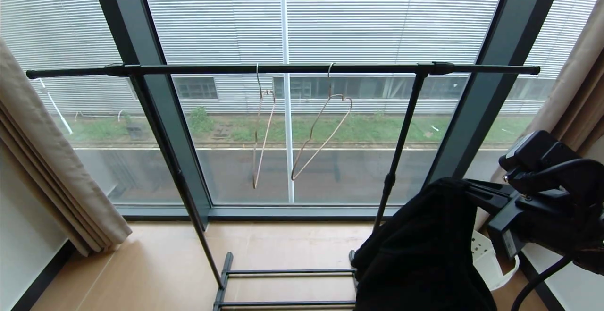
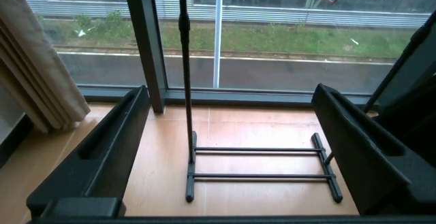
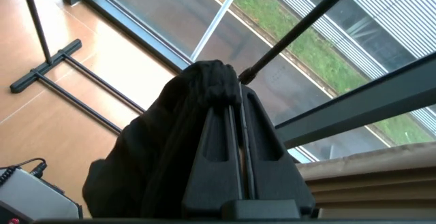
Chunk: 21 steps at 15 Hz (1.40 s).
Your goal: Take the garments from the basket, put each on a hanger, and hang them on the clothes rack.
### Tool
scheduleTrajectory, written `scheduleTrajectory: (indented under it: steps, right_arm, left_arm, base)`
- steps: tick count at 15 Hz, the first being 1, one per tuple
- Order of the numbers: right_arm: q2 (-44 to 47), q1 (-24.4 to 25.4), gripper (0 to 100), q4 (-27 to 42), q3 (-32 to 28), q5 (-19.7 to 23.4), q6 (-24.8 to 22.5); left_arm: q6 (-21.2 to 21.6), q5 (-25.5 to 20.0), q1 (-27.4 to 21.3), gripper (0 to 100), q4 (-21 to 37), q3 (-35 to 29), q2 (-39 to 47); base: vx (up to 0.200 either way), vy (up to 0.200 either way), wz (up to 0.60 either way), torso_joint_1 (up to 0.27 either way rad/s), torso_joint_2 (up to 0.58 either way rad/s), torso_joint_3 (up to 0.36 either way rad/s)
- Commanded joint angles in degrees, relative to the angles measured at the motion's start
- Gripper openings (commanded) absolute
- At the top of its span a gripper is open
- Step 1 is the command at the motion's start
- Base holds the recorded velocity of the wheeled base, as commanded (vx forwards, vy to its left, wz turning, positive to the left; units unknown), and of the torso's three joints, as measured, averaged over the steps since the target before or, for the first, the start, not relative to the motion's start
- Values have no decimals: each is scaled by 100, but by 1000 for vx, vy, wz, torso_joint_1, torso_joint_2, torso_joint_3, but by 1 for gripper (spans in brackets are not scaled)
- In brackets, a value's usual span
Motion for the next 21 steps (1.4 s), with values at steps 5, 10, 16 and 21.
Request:
scheduleTrajectory:
  steps: [5, 10, 16, 21]
  right_arm:
    - [14, 1, 0, 7, 16, 3, -10]
    - [-48, 1, 0, -1, 262, -14, -388]
    - [128, 344, 0, 95, 218, -155, -318]
    - [734, 951, 0, 3136, -2419, -155, 2108]
  left_arm:
    - [-2, 2, 1, 100, 1, -1, 5]
    - [-2, 19, 1, 100, 1, 8, 5]
    - [279, -25, -26, 100, 282, -124, 796]
    - [-775, -1396, -157, 100, 203, -1882, 4276]
  base:
    - [-80, 0, 0, 0, 1, 3]
    - [0, 0, 0, 0, 0, 0]
    - [0, 0, 0, 0, 0, 0]
    - [0, 0, 0, 0, 0, 0]
